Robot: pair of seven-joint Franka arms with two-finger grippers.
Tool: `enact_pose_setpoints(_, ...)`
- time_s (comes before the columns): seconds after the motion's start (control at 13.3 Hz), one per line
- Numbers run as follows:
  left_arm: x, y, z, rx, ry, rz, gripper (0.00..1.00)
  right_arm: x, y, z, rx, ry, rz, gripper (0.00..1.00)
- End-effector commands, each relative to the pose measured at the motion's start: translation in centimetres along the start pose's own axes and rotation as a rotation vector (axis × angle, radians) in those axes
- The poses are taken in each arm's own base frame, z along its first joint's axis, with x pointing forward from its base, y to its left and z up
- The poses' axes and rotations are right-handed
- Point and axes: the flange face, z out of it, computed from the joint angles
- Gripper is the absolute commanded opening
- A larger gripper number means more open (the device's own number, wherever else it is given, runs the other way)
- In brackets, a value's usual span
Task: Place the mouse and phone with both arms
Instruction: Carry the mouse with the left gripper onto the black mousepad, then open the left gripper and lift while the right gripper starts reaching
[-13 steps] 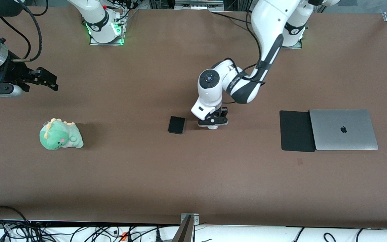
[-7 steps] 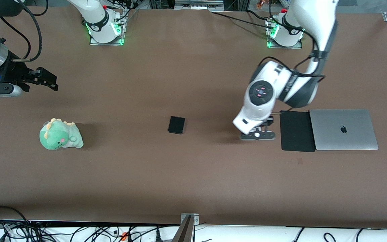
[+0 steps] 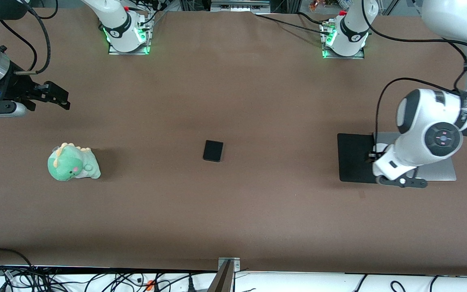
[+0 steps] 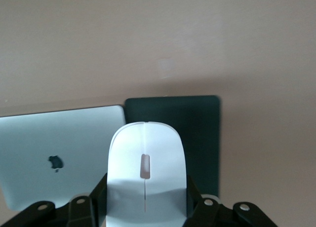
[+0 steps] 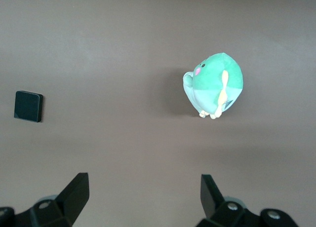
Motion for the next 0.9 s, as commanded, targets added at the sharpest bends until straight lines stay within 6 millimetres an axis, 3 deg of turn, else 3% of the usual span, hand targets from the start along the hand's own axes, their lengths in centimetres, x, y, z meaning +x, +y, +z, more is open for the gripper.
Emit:
enact_pose_setpoints(0.0, -0.9, -0.9, 3.3, -0.044, 0.015, 0.031, 0.40, 0.0, -0.1, -0.6, -0.001, 0.007, 0.006, 1.00)
enact_pose_setpoints(0.38, -5.3, 0.8, 12.4, -0.076, 0.140, 0.027, 0.41, 0.1, -0.1, -0.4, -0.001, 0.004, 0.008, 1.00)
enact_pose_setpoints(0.82, -7.5, 2.1, 17.8, -0.110, 0.197, -0.007, 0.39, 0.1, -0.2, -0.4, -0.001, 0.004, 0.006, 1.00)
